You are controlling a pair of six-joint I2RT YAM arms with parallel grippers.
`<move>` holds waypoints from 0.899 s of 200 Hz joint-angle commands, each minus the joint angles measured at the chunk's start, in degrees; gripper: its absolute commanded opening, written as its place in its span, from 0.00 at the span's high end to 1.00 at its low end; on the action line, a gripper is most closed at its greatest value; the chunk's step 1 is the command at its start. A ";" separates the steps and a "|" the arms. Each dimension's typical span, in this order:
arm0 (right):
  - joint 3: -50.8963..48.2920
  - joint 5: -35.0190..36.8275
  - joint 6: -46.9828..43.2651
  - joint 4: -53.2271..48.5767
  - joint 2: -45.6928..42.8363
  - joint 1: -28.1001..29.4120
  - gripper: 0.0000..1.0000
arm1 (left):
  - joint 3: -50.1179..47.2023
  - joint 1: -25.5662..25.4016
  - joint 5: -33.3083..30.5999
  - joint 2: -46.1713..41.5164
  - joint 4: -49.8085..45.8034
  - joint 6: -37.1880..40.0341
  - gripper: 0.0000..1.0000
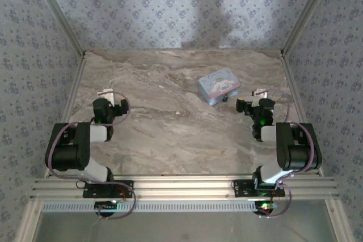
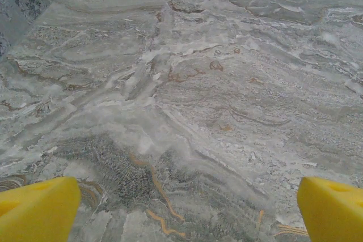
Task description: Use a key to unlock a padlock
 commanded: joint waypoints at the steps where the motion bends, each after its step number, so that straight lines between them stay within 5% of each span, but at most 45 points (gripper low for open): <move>1: 1.01 1.32 -0.94 -0.40 0.38 0.38 0.00 | 1.18 0.47 1.63 0.04 0.12 0.93 0.02; 180: 0.68 -1.17 -0.17 0.12 0.18 -1.14 0.00 | -0.03 0.58 -0.03 -1.73 1.04 -0.16 0.02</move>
